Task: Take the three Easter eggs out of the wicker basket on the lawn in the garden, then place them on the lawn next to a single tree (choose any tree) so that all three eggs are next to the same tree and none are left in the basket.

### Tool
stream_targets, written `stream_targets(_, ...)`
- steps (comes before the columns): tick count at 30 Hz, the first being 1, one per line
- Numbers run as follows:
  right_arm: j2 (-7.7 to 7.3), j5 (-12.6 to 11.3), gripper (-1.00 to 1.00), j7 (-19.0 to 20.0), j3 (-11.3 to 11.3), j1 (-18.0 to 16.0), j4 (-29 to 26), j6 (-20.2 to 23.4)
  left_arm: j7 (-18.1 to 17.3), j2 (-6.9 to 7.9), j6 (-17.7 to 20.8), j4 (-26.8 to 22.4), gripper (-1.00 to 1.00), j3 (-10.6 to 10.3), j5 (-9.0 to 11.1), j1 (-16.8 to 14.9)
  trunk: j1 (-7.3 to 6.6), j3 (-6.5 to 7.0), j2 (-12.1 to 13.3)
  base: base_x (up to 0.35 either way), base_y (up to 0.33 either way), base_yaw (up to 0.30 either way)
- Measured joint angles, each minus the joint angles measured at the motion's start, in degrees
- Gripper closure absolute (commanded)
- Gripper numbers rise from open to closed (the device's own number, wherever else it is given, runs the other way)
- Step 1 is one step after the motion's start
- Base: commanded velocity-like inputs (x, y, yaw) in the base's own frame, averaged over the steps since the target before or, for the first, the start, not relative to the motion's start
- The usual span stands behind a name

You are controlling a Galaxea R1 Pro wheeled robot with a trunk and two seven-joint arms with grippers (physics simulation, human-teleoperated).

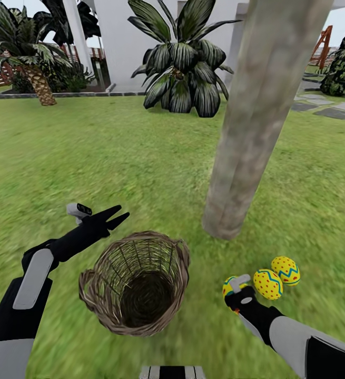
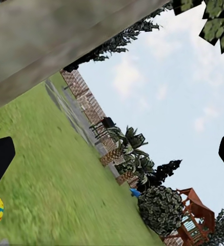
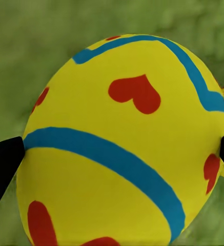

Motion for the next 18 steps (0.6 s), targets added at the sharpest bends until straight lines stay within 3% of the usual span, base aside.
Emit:
stream_targets(7, -0.03, 0.1, 1.0, -0.1, 0.0, -0.1, -0.1, -2.7, 0.0, -0.02, 0.0, 0.0, -1.0, 0.1, -0.2, 0.0, 0.18, -1.55, -0.1, 0.0, 0.0, 0.0)
stream_targets(11, -0.02, 0.0, 1.0, -0.4, -0.1, -0.1, -0.1, -2.7, 0.0, -0.02, 0.0, 0.2, -1.0, 0.1, -0.1, 0.0, 0.18, -1.56, -0.1, 0.002, 0.0, 0.0)
stream_targets(14, -0.02, 0.0, 1.0, -3.7, -0.1, -0.1, -0.3, -2.7, 0.0, -0.02, 0.0, 0.2, -1.0, 0.1, -0.1, 0.0, 0.15, -1.56, -0.1, 0.224, -0.064, 0.0)
stream_targets(18, 0.02, 0.0, 1.0, -4.2, -0.1, -0.1, -0.3, -2.7, 0.0, -0.02, 0.0, 0.2, -1.0, 0.1, 0.0, 0.0, 0.17, -1.56, -0.1, 0.124, -0.021, 0.0)
